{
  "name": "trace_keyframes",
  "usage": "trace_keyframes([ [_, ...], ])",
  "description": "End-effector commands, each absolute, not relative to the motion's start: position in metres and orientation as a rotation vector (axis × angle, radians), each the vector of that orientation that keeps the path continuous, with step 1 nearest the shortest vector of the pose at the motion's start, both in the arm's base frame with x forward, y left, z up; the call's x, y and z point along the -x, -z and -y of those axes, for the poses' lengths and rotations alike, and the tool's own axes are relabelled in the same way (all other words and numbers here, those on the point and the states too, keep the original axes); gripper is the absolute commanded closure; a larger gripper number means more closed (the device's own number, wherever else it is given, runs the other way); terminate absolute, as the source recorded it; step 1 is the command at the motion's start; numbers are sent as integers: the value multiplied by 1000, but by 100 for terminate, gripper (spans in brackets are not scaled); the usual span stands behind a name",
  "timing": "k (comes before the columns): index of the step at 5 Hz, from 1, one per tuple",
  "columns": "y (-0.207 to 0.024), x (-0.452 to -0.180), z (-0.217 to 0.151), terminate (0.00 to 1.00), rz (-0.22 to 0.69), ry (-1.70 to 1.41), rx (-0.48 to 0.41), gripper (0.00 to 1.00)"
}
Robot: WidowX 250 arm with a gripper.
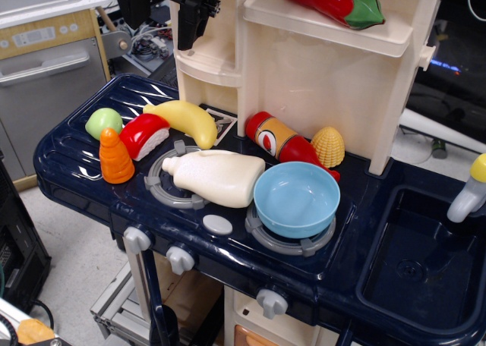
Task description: Put carrot in bowl
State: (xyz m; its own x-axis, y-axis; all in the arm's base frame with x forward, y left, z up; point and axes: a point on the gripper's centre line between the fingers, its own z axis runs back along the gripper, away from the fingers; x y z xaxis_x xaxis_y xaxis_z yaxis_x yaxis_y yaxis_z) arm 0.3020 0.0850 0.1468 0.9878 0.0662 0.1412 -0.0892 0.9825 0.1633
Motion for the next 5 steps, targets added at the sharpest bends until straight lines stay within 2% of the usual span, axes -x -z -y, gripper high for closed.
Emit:
trace_keyframes([
  [1,-147,-302,-85,0,136,-78,-170,0],
  [3,-144,-275,-95,0,114,-155,-201,0],
  [5,-118,-248,-101,0,127,-198,-159,0],
])
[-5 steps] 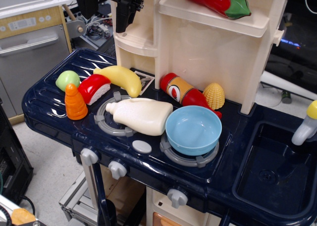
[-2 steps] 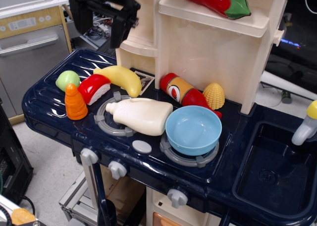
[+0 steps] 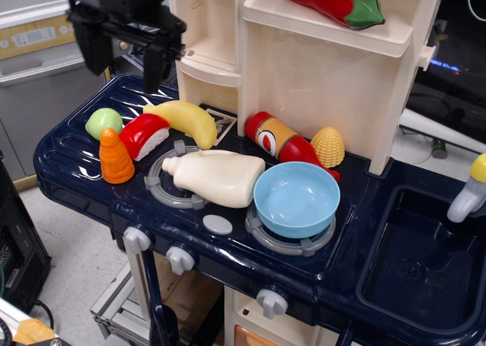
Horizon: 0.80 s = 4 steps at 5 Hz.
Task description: Put carrot in bowl
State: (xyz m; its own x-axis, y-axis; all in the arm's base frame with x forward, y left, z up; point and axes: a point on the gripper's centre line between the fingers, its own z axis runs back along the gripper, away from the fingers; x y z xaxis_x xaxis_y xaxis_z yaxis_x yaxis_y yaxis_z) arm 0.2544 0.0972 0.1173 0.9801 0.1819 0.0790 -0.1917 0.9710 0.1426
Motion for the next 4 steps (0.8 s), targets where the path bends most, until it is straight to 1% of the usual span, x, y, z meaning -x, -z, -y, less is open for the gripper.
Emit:
trace_keyframes([
  [1,-97,-240,-109,0,132,-206,-125,0],
  [2,-75,-237,-115,0,167,-214,-113,0],
  [3,-61,-236,-117,0,200,-217,-76,0],
  [4,-56,-236,-116,0,236,-225,-69,0],
])
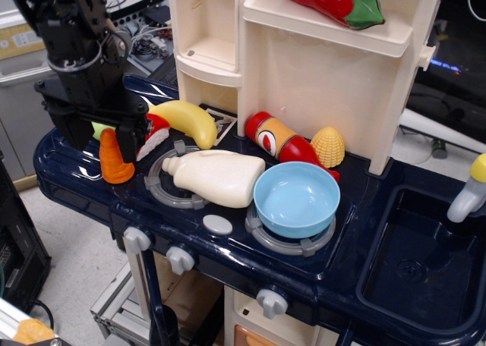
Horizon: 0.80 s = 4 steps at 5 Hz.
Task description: Put carrot in bowl
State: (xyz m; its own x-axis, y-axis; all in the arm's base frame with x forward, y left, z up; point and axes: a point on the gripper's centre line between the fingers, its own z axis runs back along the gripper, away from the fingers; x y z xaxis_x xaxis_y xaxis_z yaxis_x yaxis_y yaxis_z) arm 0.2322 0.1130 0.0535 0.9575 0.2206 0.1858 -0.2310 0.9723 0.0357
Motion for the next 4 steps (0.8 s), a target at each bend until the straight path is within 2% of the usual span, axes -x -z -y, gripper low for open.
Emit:
trace_keyframes([
  [1,-52,-237,-116,0,293,-239,-68,100],
  [3,-52,-236,-114,0,315,-252,-85,100],
  [4,-66,-238,-117,0,296,-254,-117,100],
])
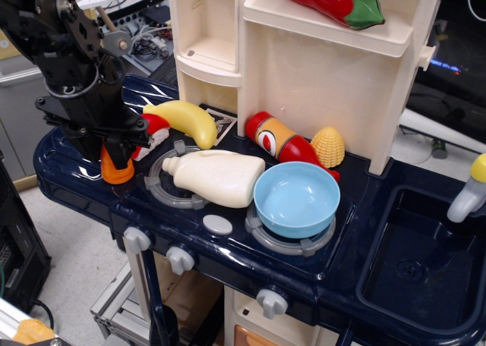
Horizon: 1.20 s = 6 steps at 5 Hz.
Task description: Put carrot in bowl
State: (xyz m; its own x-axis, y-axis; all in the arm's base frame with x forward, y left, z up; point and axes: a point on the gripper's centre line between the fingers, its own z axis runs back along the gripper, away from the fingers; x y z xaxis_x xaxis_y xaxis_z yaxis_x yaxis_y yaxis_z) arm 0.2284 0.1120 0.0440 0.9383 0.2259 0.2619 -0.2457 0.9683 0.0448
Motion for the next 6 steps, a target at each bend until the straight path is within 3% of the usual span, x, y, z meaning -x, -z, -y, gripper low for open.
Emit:
trace_keyframes([
  [1,-112,-239,-98,0,204,-302,-122,100],
  [3,-144,-235,-15,0,146,-485,46,100],
  [4,-150,-247,20,0,139,-544,69,100],
  [6,-125,-268,53,0,220,-538,125,100],
])
